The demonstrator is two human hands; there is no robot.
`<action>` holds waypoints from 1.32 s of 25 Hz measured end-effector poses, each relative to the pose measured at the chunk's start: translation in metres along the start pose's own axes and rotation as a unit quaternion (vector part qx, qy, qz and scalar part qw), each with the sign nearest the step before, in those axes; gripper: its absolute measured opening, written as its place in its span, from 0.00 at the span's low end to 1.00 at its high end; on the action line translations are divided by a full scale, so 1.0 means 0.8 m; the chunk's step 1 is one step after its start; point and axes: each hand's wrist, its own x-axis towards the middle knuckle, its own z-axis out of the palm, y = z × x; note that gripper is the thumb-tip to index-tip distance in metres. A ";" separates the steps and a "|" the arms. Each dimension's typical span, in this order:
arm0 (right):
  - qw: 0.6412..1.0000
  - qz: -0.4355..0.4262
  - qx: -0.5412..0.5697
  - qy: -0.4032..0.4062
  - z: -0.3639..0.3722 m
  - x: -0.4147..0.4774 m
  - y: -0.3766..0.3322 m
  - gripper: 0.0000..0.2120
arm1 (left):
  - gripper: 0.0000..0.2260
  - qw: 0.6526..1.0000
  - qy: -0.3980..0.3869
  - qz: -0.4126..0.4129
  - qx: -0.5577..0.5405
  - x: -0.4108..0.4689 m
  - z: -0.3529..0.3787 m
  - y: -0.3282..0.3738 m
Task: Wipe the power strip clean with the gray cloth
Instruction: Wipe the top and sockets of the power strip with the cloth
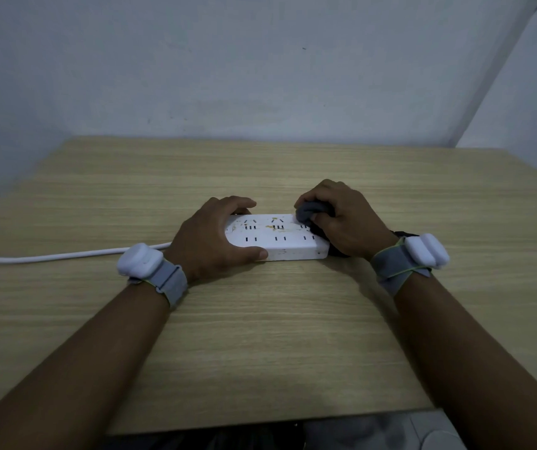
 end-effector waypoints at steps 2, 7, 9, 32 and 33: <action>0.999 0.038 0.008 0.032 -0.003 -0.001 0.002 0.13 | 0.39 1.000 -0.005 0.006 0.005 0.000 0.001 0.000; 0.995 0.049 0.082 0.000 -0.018 -0.010 0.005 0.10 | 0.38 1.000 0.003 0.016 0.010 0.001 0.000 0.001; 0.995 0.062 0.077 -0.001 -0.023 -0.013 0.008 0.11 | 0.37 1.000 0.004 0.017 0.010 0.000 0.000 0.001; 0.998 0.035 0.029 0.041 -0.013 -0.011 -0.010 0.09 | 0.37 1.000 0.007 0.019 0.018 0.000 -0.001 0.006; 0.998 0.025 0.040 0.032 -0.012 -0.012 -0.012 0.09 | 0.36 1.000 0.009 0.018 0.020 0.000 -0.001 0.005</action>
